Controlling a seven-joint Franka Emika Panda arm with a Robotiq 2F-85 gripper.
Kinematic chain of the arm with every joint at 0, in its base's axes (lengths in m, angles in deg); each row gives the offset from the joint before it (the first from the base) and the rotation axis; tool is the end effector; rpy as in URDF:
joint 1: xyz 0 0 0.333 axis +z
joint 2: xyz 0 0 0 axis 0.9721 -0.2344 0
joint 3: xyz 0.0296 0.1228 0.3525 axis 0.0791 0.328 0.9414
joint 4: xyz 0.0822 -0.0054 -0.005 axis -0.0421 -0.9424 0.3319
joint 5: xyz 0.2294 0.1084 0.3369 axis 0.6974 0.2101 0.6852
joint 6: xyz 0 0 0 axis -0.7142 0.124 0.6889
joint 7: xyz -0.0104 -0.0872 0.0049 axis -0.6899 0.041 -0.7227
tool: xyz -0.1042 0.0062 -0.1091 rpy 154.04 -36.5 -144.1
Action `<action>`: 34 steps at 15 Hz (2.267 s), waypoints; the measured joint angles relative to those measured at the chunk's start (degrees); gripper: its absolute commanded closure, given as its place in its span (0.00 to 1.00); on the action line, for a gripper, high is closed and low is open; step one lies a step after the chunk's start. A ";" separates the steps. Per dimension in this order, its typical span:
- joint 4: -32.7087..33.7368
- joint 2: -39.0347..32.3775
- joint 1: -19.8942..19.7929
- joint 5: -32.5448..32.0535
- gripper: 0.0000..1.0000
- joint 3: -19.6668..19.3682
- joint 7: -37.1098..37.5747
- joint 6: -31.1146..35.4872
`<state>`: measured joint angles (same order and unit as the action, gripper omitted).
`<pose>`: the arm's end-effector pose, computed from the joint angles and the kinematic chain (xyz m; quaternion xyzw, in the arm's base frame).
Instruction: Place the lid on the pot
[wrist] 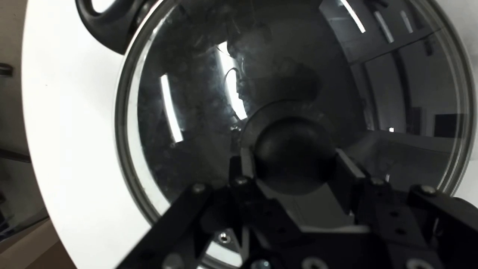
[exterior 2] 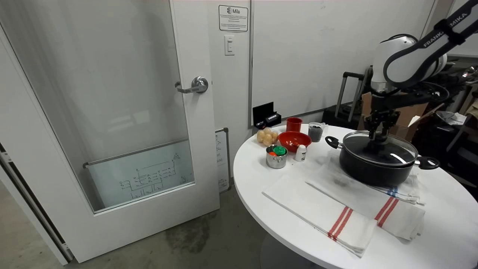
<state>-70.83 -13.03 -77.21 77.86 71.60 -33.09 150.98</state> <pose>0.6476 -0.1014 0.1641 0.9702 -0.2273 -0.0512 0.0670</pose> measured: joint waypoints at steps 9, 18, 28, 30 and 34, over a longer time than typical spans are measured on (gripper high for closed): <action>0.36 -0.63 -0.06 0.32 0.75 0.00 0.00 0.00; 0.31 -0.91 -0.30 3.39 0.75 0.01 -0.01 -0.04; 0.28 -1.18 -0.57 4.68 0.00 0.17 -0.02 0.01; 0.28 -1.18 -0.56 4.68 0.00 0.27 -0.02 0.05; 0.29 -1.16 -0.52 4.68 0.00 0.33 -0.02 0.25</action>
<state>-70.54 -14.19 -77.73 82.54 71.93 -33.10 151.23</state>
